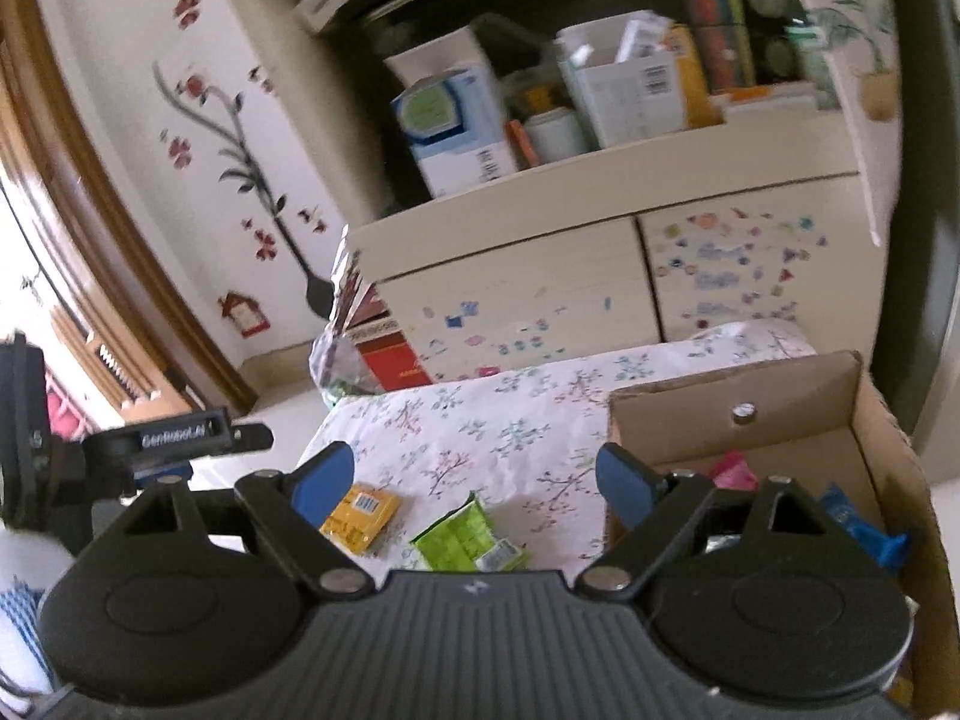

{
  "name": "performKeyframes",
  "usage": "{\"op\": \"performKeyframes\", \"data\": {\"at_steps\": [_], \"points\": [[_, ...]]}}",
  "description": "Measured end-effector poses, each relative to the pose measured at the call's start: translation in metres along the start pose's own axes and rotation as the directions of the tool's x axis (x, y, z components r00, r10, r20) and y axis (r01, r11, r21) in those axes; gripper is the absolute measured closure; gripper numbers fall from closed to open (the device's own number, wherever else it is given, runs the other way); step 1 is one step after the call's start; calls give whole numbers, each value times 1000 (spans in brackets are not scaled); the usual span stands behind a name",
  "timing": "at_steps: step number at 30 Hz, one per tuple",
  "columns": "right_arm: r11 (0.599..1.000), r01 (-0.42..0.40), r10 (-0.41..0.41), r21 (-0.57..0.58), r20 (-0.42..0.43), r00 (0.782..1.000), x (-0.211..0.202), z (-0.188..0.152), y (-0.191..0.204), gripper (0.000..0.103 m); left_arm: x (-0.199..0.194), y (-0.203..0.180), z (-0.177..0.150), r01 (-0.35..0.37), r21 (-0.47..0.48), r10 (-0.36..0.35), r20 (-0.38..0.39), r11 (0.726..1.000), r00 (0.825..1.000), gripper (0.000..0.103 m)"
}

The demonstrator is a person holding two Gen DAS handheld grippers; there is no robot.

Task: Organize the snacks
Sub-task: 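Withdraw both tools from the box back over the table, then grasp the yellow packet with the left tool while the right tool grasps the green packet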

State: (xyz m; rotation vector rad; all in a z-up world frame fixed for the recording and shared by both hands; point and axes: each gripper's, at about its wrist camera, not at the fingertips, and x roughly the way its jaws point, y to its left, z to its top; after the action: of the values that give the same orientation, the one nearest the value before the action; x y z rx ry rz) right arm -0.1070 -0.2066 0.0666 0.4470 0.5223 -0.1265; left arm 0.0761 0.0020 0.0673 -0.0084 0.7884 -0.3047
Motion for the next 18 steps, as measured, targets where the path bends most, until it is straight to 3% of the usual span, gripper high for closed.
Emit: {"op": "performKeyframes", "data": {"at_steps": [10,18], "points": [[993,-22,16,-119,-54,998,38,-15,31,11,50,17,-10,-99,8,99,-87,995,991,1],[977,-17,-11,-212,-129,992,91,-38,55,11,93,29,-10,-113,-65,100,-166,992,981,1]]}}
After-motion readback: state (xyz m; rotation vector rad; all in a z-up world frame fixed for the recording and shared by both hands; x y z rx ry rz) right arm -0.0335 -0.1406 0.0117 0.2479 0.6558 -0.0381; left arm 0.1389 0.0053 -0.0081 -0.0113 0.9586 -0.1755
